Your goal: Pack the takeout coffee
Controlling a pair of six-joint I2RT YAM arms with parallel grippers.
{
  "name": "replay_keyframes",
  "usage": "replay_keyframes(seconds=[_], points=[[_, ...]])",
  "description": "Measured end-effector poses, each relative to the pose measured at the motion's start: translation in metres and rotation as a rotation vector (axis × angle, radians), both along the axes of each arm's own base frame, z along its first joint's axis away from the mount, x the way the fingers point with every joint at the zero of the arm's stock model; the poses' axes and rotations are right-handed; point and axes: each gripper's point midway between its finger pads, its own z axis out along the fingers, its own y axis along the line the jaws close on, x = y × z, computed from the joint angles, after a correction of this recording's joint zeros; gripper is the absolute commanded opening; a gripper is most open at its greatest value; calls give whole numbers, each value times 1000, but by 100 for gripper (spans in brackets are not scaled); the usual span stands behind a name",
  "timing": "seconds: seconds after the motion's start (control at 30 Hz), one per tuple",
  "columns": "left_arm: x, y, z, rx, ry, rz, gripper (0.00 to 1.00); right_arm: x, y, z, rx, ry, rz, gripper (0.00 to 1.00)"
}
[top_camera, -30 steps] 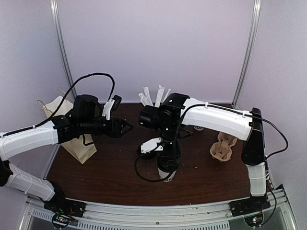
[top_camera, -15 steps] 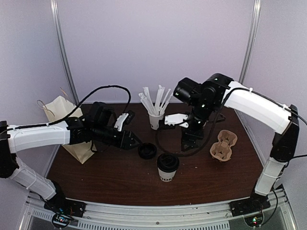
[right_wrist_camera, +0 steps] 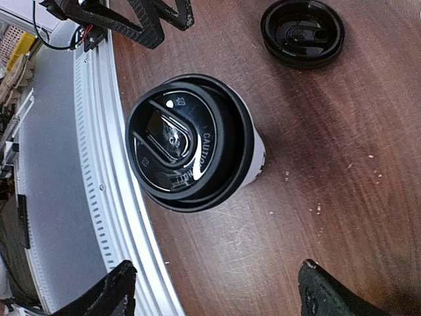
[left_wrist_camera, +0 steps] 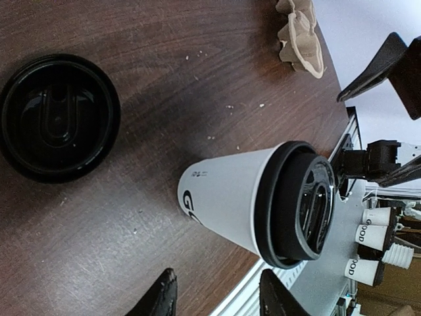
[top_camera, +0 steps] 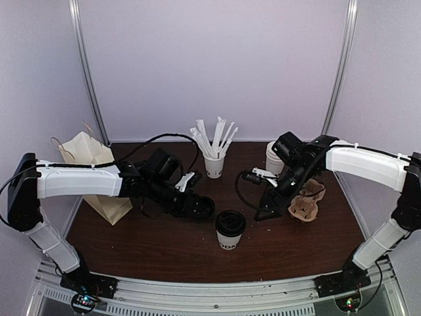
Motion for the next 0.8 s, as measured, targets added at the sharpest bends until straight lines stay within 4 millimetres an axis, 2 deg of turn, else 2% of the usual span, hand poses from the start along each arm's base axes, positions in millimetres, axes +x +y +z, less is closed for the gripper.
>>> replay_keyframes(seconds=[0.3,0.53,0.8], points=[[-3,-18,1,-39,69,-18,45,-1,24,-15,41,88,40,86],[-6,-25,-3,-44,102,-35,44,-9,41,-15,48,94,96,81],[-1,-34,-3,-48,109,-44,43,-12,45,-19,38,110,110,77]])
